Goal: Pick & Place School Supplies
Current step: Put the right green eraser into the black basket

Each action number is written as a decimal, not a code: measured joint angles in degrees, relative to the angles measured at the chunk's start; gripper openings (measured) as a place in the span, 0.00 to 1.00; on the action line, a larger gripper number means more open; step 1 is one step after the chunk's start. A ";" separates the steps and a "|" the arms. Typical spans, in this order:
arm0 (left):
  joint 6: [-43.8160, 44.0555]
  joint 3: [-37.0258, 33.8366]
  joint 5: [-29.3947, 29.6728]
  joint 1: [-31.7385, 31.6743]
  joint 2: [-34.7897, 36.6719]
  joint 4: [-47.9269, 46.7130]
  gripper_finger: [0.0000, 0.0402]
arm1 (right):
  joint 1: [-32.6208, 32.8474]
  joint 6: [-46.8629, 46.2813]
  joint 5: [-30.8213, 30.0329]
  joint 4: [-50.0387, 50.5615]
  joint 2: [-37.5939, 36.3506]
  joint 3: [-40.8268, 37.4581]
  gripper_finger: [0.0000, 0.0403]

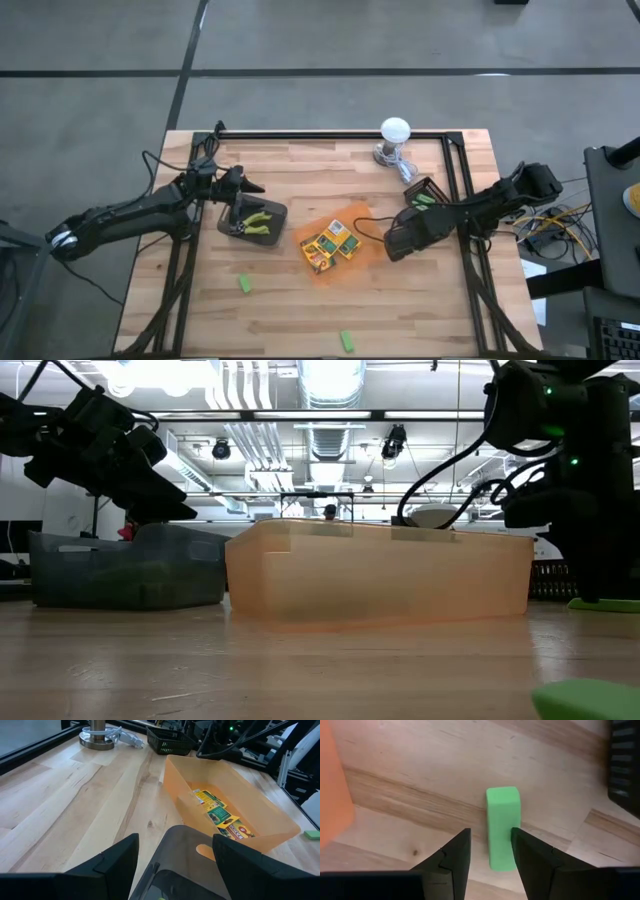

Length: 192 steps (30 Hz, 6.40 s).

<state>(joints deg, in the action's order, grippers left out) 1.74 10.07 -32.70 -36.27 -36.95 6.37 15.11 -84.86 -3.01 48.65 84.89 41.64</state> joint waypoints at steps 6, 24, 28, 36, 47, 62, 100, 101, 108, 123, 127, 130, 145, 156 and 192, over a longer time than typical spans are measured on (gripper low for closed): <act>0.00 0.00 0.01 0.00 0.00 0.00 0.65 | 0.00 1.25 0.00 0.56 -0.03 -0.02 0.36; 0.00 -0.01 0.02 0.00 0.00 0.00 0.65 | 0.00 1.07 0.44 6.10 -0.03 2.06 0.31; 0.00 0.00 -0.01 0.00 0.00 0.00 0.65 | 0.00 1.07 0.44 5.60 -0.03 1.74 0.33; 0.00 0.00 0.00 0.00 0.00 0.00 0.65 | -0.01 3.29 0.42 1.50 0.37 0.34 0.34; 0.00 -0.01 0.01 0.00 0.00 0.01 0.65 | 0.00 2.58 0.44 0.73 0.47 -1.30 0.38; 0.00 -0.01 0.00 0.00 0.00 -0.01 0.65 | -0.05 5.22 1.75 0.64 0.45 -1.67 0.25; 0.01 0.00 0.00 0.00 0.00 -0.02 0.65 | -0.02 -11.03 -12.25 6.20 -26.77 -1.61 0.12; 0.00 0.00 0.01 0.00 0.00 0.00 0.65 | -0.12 -11.42 -12.72 7.12 -28.58 -1.61 0.12; 0.00 -0.02 0.02 0.00 0.00 0.00 0.65 | -1.19 -14.19 -15.04 20.55 -37.15 1.38 0.11; 0.00 0.00 -0.01 0.00 0.00 0.00 0.65 | -12.40 -23.21 -17.69 36.27 -34.98 6.78 0.13; 0.00 0.00 -0.01 0.00 0.00 0.00 0.65 | -17.21 -24.15 -17.51 34.02 -34.07 6.72 0.14; 0.00 -0.01 0.02 0.00 0.00 0.00 0.65 | -20.24 -21.58 -16.97 32.13 -33.05 6.72 0.16; 0.00 0.00 -0.01 0.00 0.00 -0.01 0.65 | -30.38 -13.54 -9.85 22.56 -22.45 4.56 0.24; 0.02 0.00 -0.01 0.00 0.00 -0.02 0.65 | -30.56 -8.24 -14.35 18.43 -25.16 6.15 0.25; 0.00 0.00 0.00 0.00 0.00 -0.02 0.65 | -23.44 29.71 15.98 -26.22 -10.97 8.09 0.33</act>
<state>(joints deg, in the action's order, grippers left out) 1.74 10.07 -32.70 -36.27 -36.95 6.35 -8.32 -55.15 12.97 22.43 73.93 49.73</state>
